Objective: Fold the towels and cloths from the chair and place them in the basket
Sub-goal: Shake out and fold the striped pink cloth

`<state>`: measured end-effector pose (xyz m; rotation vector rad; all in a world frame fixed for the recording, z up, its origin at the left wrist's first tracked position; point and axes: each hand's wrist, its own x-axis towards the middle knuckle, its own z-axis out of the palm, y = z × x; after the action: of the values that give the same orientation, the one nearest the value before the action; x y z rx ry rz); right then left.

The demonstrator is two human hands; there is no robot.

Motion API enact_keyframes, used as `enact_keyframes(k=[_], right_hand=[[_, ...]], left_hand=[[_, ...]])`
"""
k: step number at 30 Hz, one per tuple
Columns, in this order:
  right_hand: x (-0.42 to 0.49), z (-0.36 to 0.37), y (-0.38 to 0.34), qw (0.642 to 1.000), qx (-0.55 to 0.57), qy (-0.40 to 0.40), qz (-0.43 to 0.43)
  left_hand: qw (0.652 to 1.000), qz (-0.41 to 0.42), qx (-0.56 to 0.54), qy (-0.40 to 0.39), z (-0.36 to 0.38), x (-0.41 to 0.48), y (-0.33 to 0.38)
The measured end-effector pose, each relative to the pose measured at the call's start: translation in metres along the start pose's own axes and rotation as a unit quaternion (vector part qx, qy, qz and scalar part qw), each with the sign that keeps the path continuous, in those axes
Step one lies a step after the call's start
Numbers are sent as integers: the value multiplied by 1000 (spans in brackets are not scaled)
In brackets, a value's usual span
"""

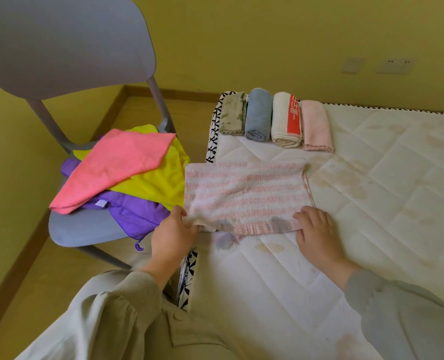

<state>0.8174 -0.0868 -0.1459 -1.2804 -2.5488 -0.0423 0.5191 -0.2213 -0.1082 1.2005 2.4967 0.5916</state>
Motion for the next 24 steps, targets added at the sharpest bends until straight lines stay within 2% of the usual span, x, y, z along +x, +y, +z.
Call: enact_keyframes(k=[3,4,6,7,8,13,17,21,24], right_hand=[[10,-1,-28,999,24,-41,-23],[14,-2,-37,997,35,-57,-24],[22,-2,-49,994,56,-87,-22],[26,-2,-53,993,57,-102,-18],[29,-2,-56,992,54,-116,-12],[39,1,-62,986,31,-164,4],[48,3,-63,980,29,-195,18],[57,2,-64,969,47,-242,22],[62,-1,-63,961,64,-269,31]], left_hand=[[986,-99,-130,14,0,-4,8],[968,-147,-204,5,-1,-4,11],[893,-255,-368,-33,-1,-4,18],[857,-295,-420,-50,-1,-6,19],[838,-317,-441,-60,0,-8,21],[801,-356,-477,-61,3,-14,25],[807,-347,-457,-138,3,-15,23],[788,-353,-468,-185,7,-15,18],[769,-361,-495,-183,10,-7,23]])
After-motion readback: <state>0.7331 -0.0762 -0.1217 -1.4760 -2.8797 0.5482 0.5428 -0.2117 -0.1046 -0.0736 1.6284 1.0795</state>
